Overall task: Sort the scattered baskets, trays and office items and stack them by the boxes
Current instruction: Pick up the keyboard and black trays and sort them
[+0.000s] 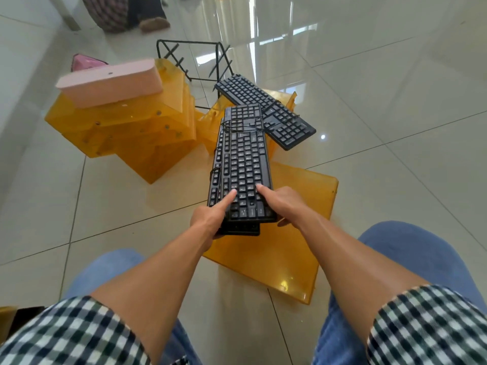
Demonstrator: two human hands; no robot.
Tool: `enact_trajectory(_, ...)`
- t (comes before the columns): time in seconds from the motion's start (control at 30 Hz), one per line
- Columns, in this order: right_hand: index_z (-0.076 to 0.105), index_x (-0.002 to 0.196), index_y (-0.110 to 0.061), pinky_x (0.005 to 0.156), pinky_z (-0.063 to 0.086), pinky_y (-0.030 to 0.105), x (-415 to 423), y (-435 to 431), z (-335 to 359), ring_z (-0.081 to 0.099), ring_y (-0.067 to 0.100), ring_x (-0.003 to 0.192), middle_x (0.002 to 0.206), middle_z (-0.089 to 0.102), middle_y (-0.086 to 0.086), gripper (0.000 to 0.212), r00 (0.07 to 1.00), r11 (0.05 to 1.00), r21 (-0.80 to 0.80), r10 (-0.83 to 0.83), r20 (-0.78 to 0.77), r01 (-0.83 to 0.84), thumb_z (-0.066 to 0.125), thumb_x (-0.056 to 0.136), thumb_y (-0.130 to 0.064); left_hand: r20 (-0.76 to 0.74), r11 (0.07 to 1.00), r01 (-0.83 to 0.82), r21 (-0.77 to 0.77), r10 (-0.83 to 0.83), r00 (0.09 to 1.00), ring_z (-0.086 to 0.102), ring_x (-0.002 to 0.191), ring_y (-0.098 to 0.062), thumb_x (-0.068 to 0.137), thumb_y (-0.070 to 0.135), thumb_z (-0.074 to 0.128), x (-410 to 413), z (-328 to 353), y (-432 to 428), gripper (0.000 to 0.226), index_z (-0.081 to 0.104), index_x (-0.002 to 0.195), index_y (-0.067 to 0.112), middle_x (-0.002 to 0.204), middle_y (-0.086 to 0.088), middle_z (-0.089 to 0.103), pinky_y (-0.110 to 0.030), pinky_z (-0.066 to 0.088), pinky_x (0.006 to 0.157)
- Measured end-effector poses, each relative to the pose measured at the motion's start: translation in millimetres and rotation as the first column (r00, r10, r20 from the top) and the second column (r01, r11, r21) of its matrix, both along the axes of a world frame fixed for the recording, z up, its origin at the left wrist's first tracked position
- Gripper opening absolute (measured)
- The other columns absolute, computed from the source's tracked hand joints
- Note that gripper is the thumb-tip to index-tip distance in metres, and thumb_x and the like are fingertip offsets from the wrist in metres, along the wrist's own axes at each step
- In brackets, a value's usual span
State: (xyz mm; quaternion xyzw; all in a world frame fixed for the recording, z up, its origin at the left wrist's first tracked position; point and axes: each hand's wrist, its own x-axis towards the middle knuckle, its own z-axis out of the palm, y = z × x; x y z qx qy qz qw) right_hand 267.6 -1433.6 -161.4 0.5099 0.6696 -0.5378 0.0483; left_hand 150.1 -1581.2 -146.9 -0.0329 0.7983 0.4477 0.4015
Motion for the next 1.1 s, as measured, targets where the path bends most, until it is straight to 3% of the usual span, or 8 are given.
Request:
enact_trajectory(0.13,0.068,0.096,-0.014,0.053,0.057,0.030,-6.9,-2.3,0.6,0.074,0.020,0.068,0.077,0.077,0.003,0.067,0.994,0.992,-0.127,-0.005,-0.105,-0.008,0.042,0.092,-0.076,-0.051,0.998,0.058,0.028,-0.056,0.997,0.075,0.084,-0.022,0.067,0.060,0.084,-1.1,-6.1,-1.3,0.063,0.065,0.105,0.013,0.093,-0.005,0.077,-0.039,0.063,0.079)
enact_trajectory(0.27,0.064,0.101,-0.013,0.061,0.058,0.036,-17.0,-13.3,-4.0,0.071,0.026,0.080,0.089,0.074,0.006,0.064,0.997,0.994,-0.085,-0.077,-0.009,0.076,0.045,0.093,-0.074,-0.108,0.996,0.070,0.048,-0.064,0.992,0.075,0.084,-0.020,0.075,0.057,0.081,1.1,-10.0,-2.4,0.058,0.066,0.108,0.012,0.093,-0.004,0.077,-0.037,0.063,0.077)
enact_trajectory(0.37,0.064,0.112,-0.012,0.083,0.060,0.046,-25.4,-16.8,-4.8,0.074,0.029,0.088,0.098,0.076,0.008,0.058,0.950,0.894,-0.393,-0.285,-0.125,0.216,0.054,0.093,-0.066,-0.161,0.995,0.067,0.075,-0.054,0.985,0.074,0.086,-0.021,0.078,0.057,0.078,6.7,-13.7,-3.7,0.057,0.065,0.111,0.013,0.097,-0.004,0.076,-0.033,0.061,0.069)
enact_trajectory(0.43,0.065,0.112,-0.010,0.085,0.061,0.045,-30.5,-17.1,-3.5,0.075,0.030,0.086,0.097,0.076,0.009,0.054,0.899,0.833,-0.480,-0.400,-0.179,0.275,0.062,0.092,-0.060,-0.202,0.995,0.061,0.085,-0.043,0.979,0.073,0.089,-0.022,0.079,0.060,0.075,10.1,-15.2,-4.2,0.056,0.065,0.111,0.014,0.098,-0.004,0.075,-0.038,0.062,0.076)
enact_trajectory(0.73,0.069,0.090,-0.012,0.070,0.064,0.041,-42.6,-17.4,-9.6,0.075,0.021,0.062,0.069,0.076,0.001,0.045,0.849,0.872,-0.319,-0.459,-0.264,0.372,0.075,0.083,-0.056,-0.391,0.997,0.062,0.047,-0.039,0.920,0.072,0.086,-0.021,0.086,0.063,0.065,14.0,-4.2,-3.7,0.054,0.068,0.105,0.012,0.093,-0.002,0.074,-0.044,0.061,0.081)
enact_trajectory(0.87,0.070,0.088,-0.014,0.070,0.064,0.041,-42.2,-19.2,-11.0,0.075,0.020,0.063,0.069,0.076,-0.001,0.045,0.857,0.889,-0.287,-0.434,-0.278,0.357,0.075,0.082,-0.057,-0.466,0.998,0.042,0.043,-0.018,0.885,0.071,0.086,-0.018,0.089,0.063,0.061,18.3,-4.7,-7.3,0.053,0.067,0.107,0.013,0.094,-0.001,0.074,-0.041,0.061,0.079)
enact_trajectory(1.0,0.072,0.086,-0.015,0.061,0.062,0.033,-43.5,-23.0,-7.9,0.074,0.017,0.061,0.067,0.075,-0.004,0.046,0.888,0.934,-0.209,-0.342,-0.308,0.288,0.073,0.082,-0.060,-0.547,0.999,-0.032,0.020,0.038,0.836,0.068,0.080,-0.011,0.090,0.065,0.057,29.8,-7.8,-15.5,0.054,0.069,0.104,0.015,0.092,0.002,0.073,-0.026,0.055,0.065)
enact_trajectory(1.1,0.073,0.084,-0.015,0.065,0.063,0.036,-48.7,-23.5,-4.6,0.074,0.016,0.063,0.067,0.075,-0.006,0.046,0.889,0.953,-0.145,-0.299,-0.347,0.264,0.074,0.081,-0.061,-0.543,0.996,-0.069,0.048,0.084,0.836,0.069,0.083,-0.015,0.090,0.065,0.056,33.2,-6.1,-17.0,0.053,0.068,0.105,0.016,0.094,0.001,0.073,-0.033,0.059,0.073)
